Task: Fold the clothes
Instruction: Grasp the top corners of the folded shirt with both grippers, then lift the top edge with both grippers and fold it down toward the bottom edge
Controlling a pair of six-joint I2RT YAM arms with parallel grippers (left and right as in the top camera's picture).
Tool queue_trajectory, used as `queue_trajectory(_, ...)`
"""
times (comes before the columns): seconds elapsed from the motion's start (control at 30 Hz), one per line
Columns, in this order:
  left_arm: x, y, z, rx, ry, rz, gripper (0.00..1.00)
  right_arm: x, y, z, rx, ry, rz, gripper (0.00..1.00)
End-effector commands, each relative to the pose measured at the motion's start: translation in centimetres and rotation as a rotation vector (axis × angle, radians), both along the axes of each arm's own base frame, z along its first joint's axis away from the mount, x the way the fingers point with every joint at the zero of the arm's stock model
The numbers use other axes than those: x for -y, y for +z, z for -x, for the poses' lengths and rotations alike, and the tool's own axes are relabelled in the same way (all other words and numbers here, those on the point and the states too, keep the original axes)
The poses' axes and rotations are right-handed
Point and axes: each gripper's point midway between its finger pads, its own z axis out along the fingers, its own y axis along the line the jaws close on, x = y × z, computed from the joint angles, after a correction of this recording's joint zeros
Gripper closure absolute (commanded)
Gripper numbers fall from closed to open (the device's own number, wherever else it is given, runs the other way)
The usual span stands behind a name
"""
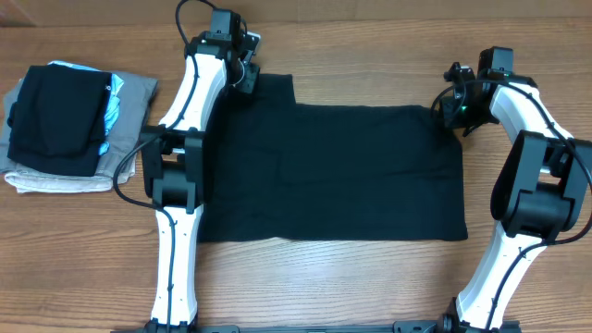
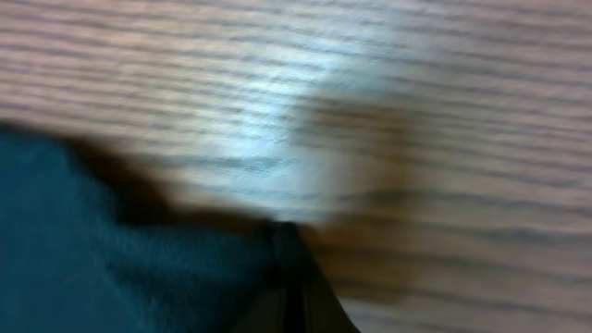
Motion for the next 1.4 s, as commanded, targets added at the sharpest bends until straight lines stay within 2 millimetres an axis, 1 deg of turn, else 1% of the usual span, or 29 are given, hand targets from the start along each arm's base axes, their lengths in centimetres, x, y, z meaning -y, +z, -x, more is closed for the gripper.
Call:
queue_trajectory(0.0,-1.2,5.0,0.9,0.023,0.045,-0.009,0.96,-1.2,2.9,-1.4,0.057,0.025,-0.059,0.96)
queue_trajectory(0.07,-1.4,7.3,2.1,0.007,0.080,0.004,0.96,-1.5,4.3,-1.4,0.072,0.030,-0.072,0.96)
queue_trajectory(0.13,-1.5,9.0,3.3,-0.010,0.095,0.008,0.96,-1.8,5.3,-1.2,0.079,0.036,-0.089,0.96)
queue_trajectory(0.27,-1.9,12.3,5.9,-0.046,0.130,0.013,0.96,-2.2,6.4,-0.3,0.062,0.038,-0.103,0.96)
queue_trajectory(0.33,-2.1,13.5,7.4,-0.078,0.163,0.020,0.96,-2.3,6.6,0.4,0.042,0.038,-0.111,0.96)
queue_trajectory(0.43,-2.4,14.4,9.8,-0.147,0.202,0.018,0.96,-2.8,7.2,1.2,0.013,0.008,-0.141,0.96)
queue_trajectory(0.53,-2.7,14.3,12.2,-0.237,0.236,0.007,0.96,-3.0,8.1,1.9,-0.015,-0.072,-0.172,0.96)
queue_trajectory(0.67,-3.1,13.8,15.1,-0.360,0.270,-0.017,0.96,-3.2,9.9,2.8,-0.021,-0.109,-0.191,0.96)
queue_trajectory(0.8,-3.5,13.8,17.2,-0.444,0.294,-0.041,0.96,-3.5,11.5,4.4,-0.047,-0.118,-0.195,0.96)
queue_trajectory(0.87,-4.2,13.8,17.8,-0.464,0.341,-0.081,0.96,-3.7,11.9,5.3,-0.074,-0.137,-0.204,0.96)
queue_trajectory(1.0,-4.3,13.4,18.1,-0.479,0.355,-0.084,0.96,-4.0,11.9,7.1,-0.143,-0.146,-0.211,0.96)
queue_trajectory(1.07,-4.4,12.9,18.8,-0.508,0.355,-0.094,0.96,-4.1,11.8,8.0,-0.183,-0.150,-0.216,0.96)
queue_trajectory(1.13,-4.5,12.4,19.9,-0.545,0.355,-0.108,0.96,-4.2,11.8,8.5,-0.205,-0.152,-0.219,0.96)
queue_trajectory(1.23,-4.9,11.6,22.2,-0.612,0.361,-0.127,0.96,-4.2,11.7,9.5,-0.254,-0.185,-0.216,0.96)
queue_trajectory(1.3,-5.1,11.4,23.6,-0.645,0.375,-0.135,0.96,-4.0,11.5,10.3,-0.294,-0.230,-0.202,0.96)
queue_trajectory(1.37,-5.1,11.5,24.5,-0.660,0.380,-0.137,0.96,-3.9,11.5,10.7,-0.315,-0.255,-0.197,0.96)
